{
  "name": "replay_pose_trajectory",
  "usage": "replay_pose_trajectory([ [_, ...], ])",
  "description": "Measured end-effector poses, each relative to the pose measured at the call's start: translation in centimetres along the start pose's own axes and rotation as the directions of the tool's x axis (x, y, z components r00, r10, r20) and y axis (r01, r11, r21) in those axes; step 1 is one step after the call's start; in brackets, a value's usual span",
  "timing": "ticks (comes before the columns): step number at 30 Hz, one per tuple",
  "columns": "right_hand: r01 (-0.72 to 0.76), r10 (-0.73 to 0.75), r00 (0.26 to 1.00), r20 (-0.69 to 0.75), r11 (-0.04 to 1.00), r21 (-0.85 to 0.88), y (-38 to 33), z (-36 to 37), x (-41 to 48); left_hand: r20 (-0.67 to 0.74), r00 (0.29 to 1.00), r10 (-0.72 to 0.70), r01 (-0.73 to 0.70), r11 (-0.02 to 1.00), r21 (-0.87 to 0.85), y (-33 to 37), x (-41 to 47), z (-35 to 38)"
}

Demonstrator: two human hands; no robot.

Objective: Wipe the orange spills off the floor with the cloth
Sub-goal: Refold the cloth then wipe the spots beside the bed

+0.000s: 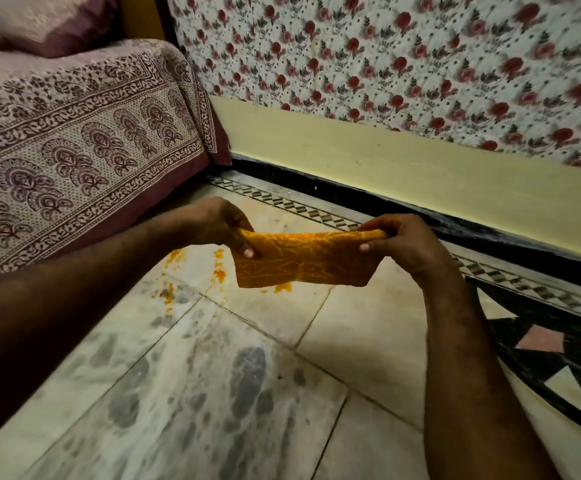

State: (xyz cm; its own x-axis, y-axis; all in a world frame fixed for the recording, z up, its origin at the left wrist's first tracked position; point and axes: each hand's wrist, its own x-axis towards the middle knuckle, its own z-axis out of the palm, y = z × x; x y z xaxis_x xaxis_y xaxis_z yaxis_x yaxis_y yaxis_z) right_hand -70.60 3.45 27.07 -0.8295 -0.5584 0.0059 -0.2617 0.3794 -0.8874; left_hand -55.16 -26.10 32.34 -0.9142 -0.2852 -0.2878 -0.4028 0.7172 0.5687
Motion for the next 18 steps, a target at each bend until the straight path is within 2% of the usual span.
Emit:
replay_pose_trajectory([
  [4,0.035,-0.035,0.994,-0.104,0.999,0.001,-0.1,0.7,0.0,-0.145,0.981,0.128,-0.100,0.977,0.191,-0.1,-0.9,0.4],
  [6,0.035,-0.033,0.993,-0.117,0.999,0.013,0.0,1.2,0.1,-0.142,0.960,0.243,-0.203,0.947,0.249,-0.1,-1.7,0.9],
  [8,0.039,-0.033,0.989,-0.147,0.999,0.035,0.2,2.0,0.3,-0.007,0.943,0.333,-0.309,0.884,0.350,0.1,-3.2,2.0],
  [9,0.037,-0.029,0.986,-0.165,0.998,0.048,0.3,2.4,0.4,0.106,0.926,0.363,-0.371,0.816,0.443,0.4,-3.8,2.8],
  [10,0.034,-0.023,0.984,-0.179,0.998,0.054,0.5,2.8,0.4,0.234,0.894,0.383,-0.446,0.701,0.557,0.6,-4.3,3.9],
  [11,0.029,-0.018,0.982,-0.187,0.998,0.053,0.7,3.2,0.5,0.349,0.861,0.370,-0.507,0.575,0.642,0.9,-4.7,5.1],
  [12,0.022,-0.013,0.983,-0.186,0.999,0.047,0.8,3.6,0.5,0.425,0.843,0.330,-0.538,0.490,0.686,1.4,-4.9,6.3],
  [13,0.019,-0.011,0.984,-0.177,0.999,0.043,0.8,4.0,0.5,0.465,0.840,0.279,-0.542,0.472,0.695,1.9,-4.8,7.3],
  [14,0.018,-0.011,0.986,-0.165,0.999,0.045,0.8,4.4,0.5,0.484,0.840,0.246,-0.538,0.501,0.678,2.3,-4.4,8.1],
  [15,0.020,-0.013,0.988,-0.152,0.999,0.048,0.8,4.8,0.5,0.493,0.843,0.212,-0.516,0.574,0.635,2.8,-3.9,8.7],
  [17,0.021,-0.015,0.990,-0.137,0.999,0.041,0.7,5.3,0.2,0.502,0.856,0.124,-0.408,0.758,0.509,2.9,-3.0,8.8],
  [18,0.021,-0.016,0.991,-0.133,0.999,0.038,0.7,5.5,0.1,0.499,0.864,0.070,-0.339,0.813,0.473,2.8,-2.8,8.4],
])
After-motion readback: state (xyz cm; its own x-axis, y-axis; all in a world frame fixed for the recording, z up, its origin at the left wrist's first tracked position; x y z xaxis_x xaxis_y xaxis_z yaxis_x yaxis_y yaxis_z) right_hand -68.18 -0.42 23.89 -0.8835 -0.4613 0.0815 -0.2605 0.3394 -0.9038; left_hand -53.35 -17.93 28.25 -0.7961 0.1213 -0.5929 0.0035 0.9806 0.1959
